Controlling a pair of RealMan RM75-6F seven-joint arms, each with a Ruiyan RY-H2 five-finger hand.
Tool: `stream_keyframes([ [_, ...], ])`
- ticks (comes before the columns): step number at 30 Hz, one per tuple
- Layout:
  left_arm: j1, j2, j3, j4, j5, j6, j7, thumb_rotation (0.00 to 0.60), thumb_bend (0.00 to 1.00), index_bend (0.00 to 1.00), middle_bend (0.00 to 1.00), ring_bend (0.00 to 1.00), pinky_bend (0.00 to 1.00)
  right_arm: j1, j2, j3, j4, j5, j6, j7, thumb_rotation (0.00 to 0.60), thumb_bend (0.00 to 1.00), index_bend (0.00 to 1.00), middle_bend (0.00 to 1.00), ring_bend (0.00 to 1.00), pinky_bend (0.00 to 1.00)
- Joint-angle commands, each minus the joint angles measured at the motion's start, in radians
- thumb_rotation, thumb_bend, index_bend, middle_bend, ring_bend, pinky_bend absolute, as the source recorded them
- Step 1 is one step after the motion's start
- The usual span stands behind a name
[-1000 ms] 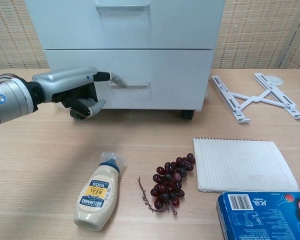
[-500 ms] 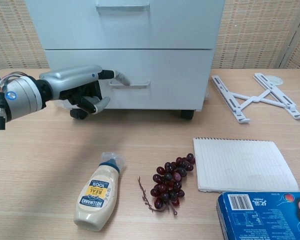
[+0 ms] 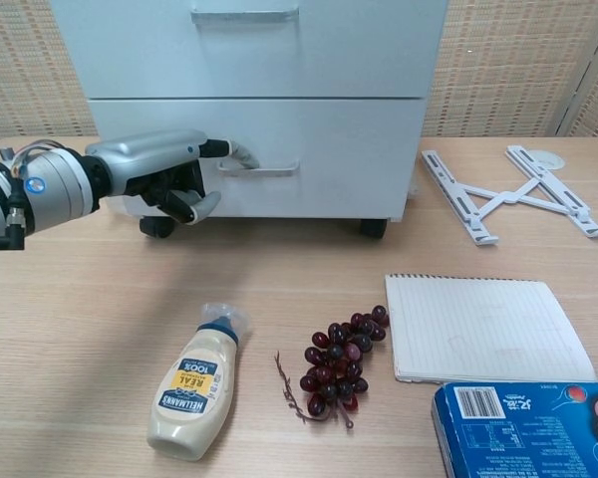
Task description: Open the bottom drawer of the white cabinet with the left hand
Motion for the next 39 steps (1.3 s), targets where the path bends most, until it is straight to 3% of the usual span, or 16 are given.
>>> stream_keyframes([
  [1, 0.002, 0.006, 0.005, -0.014, 0.003, 0.009, 0.006, 0.6, 0.59, 0.16, 0.98, 1.0, 1.0, 0.001, 0.003, 0.004, 0.001, -0.001, 0.004, -0.001, 0.6, 0.15, 0.26, 0.29, 0.16, 0.17],
  [39, 0.065, 0.076, 0.086, -0.197, -0.016, 0.111, 0.128, 0.6, 0.59, 0.17, 0.98, 1.0, 1.0, -0.008, -0.006, -0.005, 0.0, -0.006, 0.002, -0.008, 0.6, 0.15, 0.26, 0.29, 0.16, 0.17],
])
